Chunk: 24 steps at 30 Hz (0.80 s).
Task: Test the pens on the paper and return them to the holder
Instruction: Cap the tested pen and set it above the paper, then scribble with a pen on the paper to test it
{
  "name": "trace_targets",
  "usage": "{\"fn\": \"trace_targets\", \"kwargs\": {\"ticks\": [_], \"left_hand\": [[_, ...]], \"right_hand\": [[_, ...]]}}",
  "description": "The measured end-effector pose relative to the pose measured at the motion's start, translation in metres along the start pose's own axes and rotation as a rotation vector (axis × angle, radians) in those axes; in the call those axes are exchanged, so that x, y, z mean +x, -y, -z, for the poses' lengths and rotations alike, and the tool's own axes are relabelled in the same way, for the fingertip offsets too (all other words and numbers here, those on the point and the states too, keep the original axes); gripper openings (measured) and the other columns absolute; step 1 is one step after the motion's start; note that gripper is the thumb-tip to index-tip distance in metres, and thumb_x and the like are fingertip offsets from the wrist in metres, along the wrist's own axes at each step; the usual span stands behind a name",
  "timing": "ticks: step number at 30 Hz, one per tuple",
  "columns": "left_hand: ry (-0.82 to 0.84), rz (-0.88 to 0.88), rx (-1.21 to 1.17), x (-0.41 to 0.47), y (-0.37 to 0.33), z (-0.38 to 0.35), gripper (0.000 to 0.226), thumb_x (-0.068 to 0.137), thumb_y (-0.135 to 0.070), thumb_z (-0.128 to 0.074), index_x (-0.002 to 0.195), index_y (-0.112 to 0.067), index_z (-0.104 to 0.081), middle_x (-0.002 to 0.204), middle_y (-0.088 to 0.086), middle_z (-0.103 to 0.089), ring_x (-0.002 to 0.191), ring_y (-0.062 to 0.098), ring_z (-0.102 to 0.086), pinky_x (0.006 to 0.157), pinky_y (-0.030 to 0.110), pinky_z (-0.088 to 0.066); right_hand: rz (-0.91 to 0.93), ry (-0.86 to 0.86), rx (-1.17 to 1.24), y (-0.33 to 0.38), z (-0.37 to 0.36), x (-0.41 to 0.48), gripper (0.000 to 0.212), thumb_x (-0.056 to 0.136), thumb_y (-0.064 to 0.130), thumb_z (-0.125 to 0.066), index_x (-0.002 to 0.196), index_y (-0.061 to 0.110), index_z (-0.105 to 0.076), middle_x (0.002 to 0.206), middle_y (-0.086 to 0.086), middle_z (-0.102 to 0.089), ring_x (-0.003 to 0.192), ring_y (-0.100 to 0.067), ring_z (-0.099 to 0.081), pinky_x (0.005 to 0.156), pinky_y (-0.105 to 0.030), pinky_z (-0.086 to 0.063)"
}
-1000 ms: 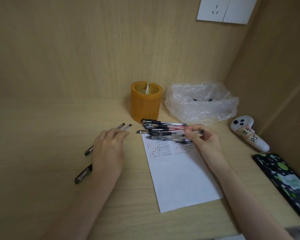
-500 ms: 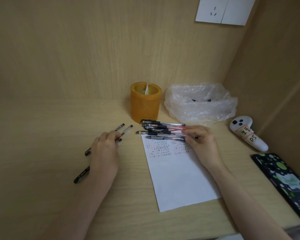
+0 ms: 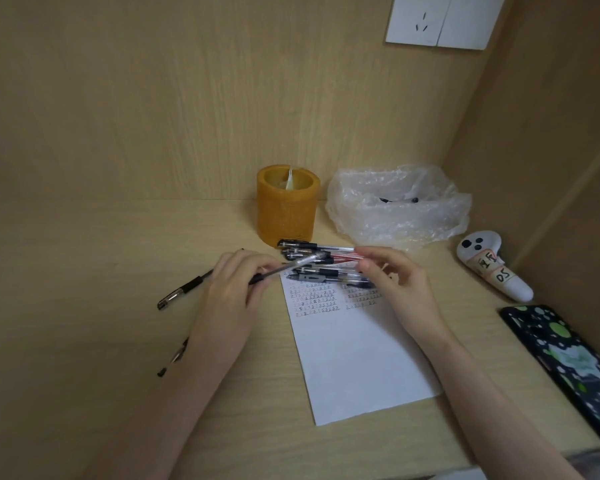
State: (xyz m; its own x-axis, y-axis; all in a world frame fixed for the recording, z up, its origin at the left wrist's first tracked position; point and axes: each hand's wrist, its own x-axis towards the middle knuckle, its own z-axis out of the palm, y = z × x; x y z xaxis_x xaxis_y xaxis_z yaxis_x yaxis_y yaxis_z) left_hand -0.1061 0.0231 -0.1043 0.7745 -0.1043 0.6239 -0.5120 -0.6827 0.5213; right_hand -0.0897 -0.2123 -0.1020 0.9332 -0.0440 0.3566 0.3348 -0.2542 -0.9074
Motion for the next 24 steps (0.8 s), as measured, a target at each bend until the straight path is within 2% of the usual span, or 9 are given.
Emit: {"fn": "trace_targets", "kwargs": {"ticks": [3,6,9,12,17,18,21,24], "left_hand": [[0.113,-0.112,-0.051,-0.002,-0.005,-0.004,0.023,0.081,-0.006,-0.066,0.101,-0.017,-0.063,0.096,-0.015,-0.056,0.094,0.0,-0.048,0.086,0.009,-0.035],[0.168,-0.125,-0.062,-0.003,-0.007,-0.006,0.024,0.081,-0.006,-0.067,0.101,-0.019,-0.063,0.098,-0.018,-0.055,0.095,-0.005,-0.046,0.087,0.007,-0.034],[0.191,-0.102,-0.061,-0.005,-0.008,-0.007,0.023,0.082,-0.014,-0.066,0.104,-0.022,-0.062,0.099,-0.02,-0.055,0.096,-0.007,-0.047,0.087,0.008,-0.036],[0.166,-0.017,-0.059,-0.005,-0.008,-0.007,0.026,0.085,-0.03,-0.059,0.109,-0.021,-0.061,0.101,-0.016,-0.059,0.095,-0.004,-0.053,0.082,0.013,-0.043],[0.261,-0.002,0.042,-0.007,-0.007,-0.011,0.033,0.09,-0.043,-0.038,0.102,-0.021,-0.06,0.094,-0.014,-0.061,0.083,0.0,-0.053,0.076,0.029,-0.047],[0.267,-0.003,0.048,-0.007,-0.007,-0.012,0.034,0.091,-0.045,-0.035,0.102,-0.023,-0.058,0.094,-0.015,-0.06,0.082,0.0,-0.053,0.076,0.029,-0.047],[0.266,-0.02,0.049,-0.008,-0.008,-0.012,0.042,0.092,-0.048,-0.026,0.106,-0.025,-0.058,0.098,-0.014,-0.063,0.085,0.0,-0.056,0.075,0.026,-0.048],[0.252,-0.018,0.054,-0.008,-0.009,-0.009,0.038,0.091,-0.049,-0.032,0.107,-0.03,-0.061,0.095,-0.016,-0.067,0.081,-0.002,-0.058,0.069,0.018,-0.048]], "right_hand": [[-0.057,0.237,0.204,0.001,-0.002,-0.002,0.035,0.074,0.028,-0.078,0.108,0.023,-0.07,0.076,0.005,-0.066,0.08,-0.012,-0.06,0.081,-0.023,-0.044],[-0.094,0.329,0.306,0.001,-0.005,-0.002,0.031,0.066,0.022,-0.079,0.097,0.021,-0.076,0.08,-0.002,-0.07,0.077,-0.015,-0.063,0.078,-0.022,-0.049],[-0.112,0.291,0.329,0.005,-0.005,-0.003,0.017,0.069,0.009,-0.078,0.082,0.02,-0.078,0.081,-0.003,-0.075,0.075,-0.012,-0.068,0.075,-0.019,-0.052],[-0.129,0.221,0.365,0.005,-0.002,-0.002,0.016,0.071,0.011,-0.069,0.08,0.019,-0.078,0.077,-0.002,-0.074,0.072,-0.01,-0.067,0.073,-0.017,-0.051],[-0.14,0.206,0.386,0.003,-0.001,0.0,0.01,0.072,0.017,-0.071,0.08,0.016,-0.077,0.072,-0.001,-0.072,0.068,-0.009,-0.063,0.068,-0.018,-0.05],[-0.136,0.217,0.399,0.003,-0.001,0.0,0.013,0.071,0.024,-0.075,0.082,0.017,-0.077,0.072,-0.001,-0.071,0.069,-0.01,-0.063,0.069,-0.018,-0.05],[-0.126,0.231,0.4,0.0,0.0,0.0,0.038,0.059,0.044,-0.085,0.084,0.017,-0.077,0.073,-0.003,-0.071,0.07,-0.011,-0.063,0.07,-0.018,-0.05],[-0.127,0.228,0.405,-0.001,0.0,0.002,0.043,0.055,0.048,-0.086,0.085,0.017,-0.077,0.073,-0.002,-0.071,0.07,-0.011,-0.063,0.07,-0.018,-0.05]]}}
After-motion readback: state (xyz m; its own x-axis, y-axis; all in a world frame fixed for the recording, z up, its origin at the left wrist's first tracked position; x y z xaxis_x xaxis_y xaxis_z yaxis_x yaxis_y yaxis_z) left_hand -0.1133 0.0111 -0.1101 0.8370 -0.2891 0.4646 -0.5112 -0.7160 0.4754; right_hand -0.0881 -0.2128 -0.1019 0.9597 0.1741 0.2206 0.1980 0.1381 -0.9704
